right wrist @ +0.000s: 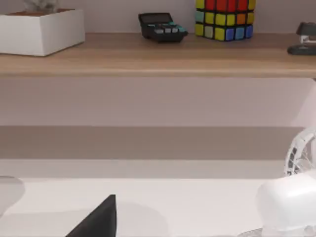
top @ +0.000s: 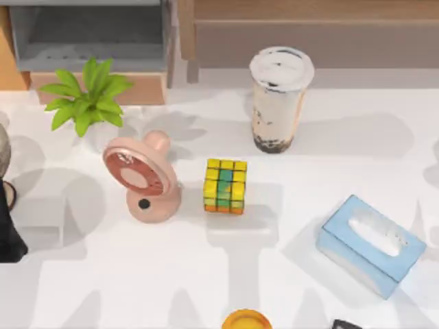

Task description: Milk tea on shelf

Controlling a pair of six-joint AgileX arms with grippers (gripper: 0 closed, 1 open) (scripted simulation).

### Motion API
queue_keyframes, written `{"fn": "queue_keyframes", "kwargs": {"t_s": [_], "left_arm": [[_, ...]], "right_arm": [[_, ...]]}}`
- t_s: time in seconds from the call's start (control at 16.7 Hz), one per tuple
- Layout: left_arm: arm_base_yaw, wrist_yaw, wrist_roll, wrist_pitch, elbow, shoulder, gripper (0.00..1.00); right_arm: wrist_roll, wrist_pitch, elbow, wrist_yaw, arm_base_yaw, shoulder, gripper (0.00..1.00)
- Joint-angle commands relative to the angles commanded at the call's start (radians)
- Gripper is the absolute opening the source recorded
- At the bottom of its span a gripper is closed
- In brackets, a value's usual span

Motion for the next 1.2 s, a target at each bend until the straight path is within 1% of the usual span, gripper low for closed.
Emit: {"fn": "queue_keyframes", "kwargs": {"t_s": [0.24, 0.48, 0.72, 1.2], "left_arm": [[0.000, 0.000, 0.000, 0.000, 0.000, 0.000, 1.00], [0.000, 0.000, 0.000, 0.000, 0.000, 0.000, 1.00], [0.000, 0.000, 0.000, 0.000, 0.000, 0.000, 1.00], [0.000, 0.000, 0.000, 0.000, 0.000, 0.000, 1.00]], "right_arm": [[0.003, 0.018, 0.016, 0.017, 0.015, 0.031, 1.00], [0.024, 0.115, 0.102, 0.107, 0.103, 0.219, 1.00], [0.064, 0.266, 0.235, 0.249, 0.245, 0.551, 1.00], [0.161, 0.621, 0.547, 0.581, 0.574, 1.375, 1.00]]}}
